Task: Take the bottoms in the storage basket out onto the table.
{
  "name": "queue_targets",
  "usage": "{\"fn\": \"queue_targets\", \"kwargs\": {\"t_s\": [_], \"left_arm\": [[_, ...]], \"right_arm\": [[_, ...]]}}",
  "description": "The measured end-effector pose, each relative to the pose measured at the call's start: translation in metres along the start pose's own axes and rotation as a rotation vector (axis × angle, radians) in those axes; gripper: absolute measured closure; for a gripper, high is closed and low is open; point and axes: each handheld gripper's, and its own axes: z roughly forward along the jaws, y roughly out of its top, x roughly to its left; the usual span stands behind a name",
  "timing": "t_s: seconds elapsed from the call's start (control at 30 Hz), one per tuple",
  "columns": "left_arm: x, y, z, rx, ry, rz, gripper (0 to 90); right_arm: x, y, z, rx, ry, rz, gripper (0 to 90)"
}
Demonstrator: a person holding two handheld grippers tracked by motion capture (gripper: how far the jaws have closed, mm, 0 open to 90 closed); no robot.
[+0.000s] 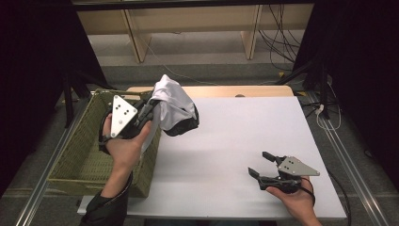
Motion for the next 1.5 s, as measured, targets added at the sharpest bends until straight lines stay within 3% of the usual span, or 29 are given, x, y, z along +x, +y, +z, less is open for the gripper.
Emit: {"fn": "queue_targets", "kwargs": {"t_s": [1.5], "left_arm": [[-0.019, 0.007, 0.005, -0.025, -0.057, 0.003, 82.3]], "right_arm": [[0.0, 0.0, 0.0, -0.005, 0.001, 0.005, 21.5]]}}
